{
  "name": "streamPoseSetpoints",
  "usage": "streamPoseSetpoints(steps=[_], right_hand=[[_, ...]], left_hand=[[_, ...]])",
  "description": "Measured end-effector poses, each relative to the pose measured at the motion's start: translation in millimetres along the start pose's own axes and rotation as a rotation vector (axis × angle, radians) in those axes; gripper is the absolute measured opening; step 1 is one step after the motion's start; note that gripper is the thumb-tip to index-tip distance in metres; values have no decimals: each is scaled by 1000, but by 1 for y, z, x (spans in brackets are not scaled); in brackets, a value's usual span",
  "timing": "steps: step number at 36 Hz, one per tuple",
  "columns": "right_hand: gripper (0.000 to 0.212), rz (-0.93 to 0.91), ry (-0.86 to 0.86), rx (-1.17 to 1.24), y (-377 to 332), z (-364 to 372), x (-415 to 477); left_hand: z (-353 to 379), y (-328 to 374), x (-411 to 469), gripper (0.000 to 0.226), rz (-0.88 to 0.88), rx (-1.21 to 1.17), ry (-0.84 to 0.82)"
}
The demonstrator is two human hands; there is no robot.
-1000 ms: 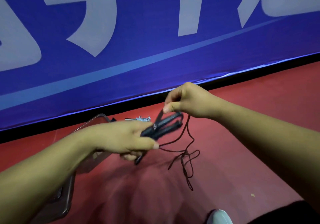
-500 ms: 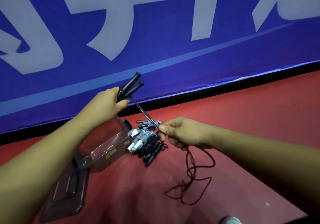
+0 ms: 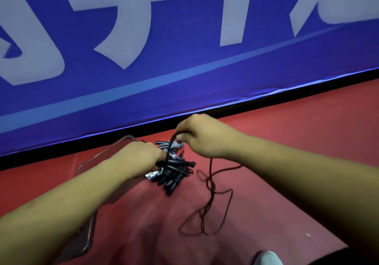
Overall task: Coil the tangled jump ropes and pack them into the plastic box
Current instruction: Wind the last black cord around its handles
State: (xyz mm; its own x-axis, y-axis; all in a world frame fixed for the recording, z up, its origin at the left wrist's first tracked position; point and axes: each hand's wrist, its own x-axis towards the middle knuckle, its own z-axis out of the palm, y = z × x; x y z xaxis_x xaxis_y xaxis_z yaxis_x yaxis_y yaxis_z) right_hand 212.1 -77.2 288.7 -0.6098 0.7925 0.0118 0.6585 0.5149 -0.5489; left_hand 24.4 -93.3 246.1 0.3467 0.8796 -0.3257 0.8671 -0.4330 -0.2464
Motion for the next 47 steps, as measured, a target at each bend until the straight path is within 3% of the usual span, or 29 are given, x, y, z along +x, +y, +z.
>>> streamPoseSetpoints(steps=[3,5,8,12,15,18,21,26,30,34,38,47], right_hand=[[15,64,44,28,11,-8,1],[12,107,47,68,19,-13,0],[10,211,-27,230,28,-16,-6],[13,290,-99,386,35,-17,-13],[34,320,-107,421,33,-14,-16],[35,371,-196,472,33,-9,-17],[27,391,-233,488,32,-6,-18],[29,383,-239,501,29,-7,-20],[29,380,-280,520,27,-2,-20],[30,378,-314,561,27,1,-19],[25,407,-349,557,24,1,-18],[15,267,-318,329,-1,1,-11]], left_hand=[[-10,17,-4,13,174,-75,64],[-18,24,-9,24,285,-253,101],[-27,31,-15,20,399,-585,135],[-34,33,-20,51,254,-956,238],[-45,35,-22,21,129,-1093,331],[-49,41,-20,43,18,-1184,330],[-48,36,-15,51,-157,-1314,270],[-38,18,-7,47,-254,-1321,203],[-37,12,-5,30,-160,-1361,270],[-39,4,-4,29,-57,-1130,335],[-32,-7,1,16,-131,-993,333],[-18,-9,13,19,-217,-612,253]])
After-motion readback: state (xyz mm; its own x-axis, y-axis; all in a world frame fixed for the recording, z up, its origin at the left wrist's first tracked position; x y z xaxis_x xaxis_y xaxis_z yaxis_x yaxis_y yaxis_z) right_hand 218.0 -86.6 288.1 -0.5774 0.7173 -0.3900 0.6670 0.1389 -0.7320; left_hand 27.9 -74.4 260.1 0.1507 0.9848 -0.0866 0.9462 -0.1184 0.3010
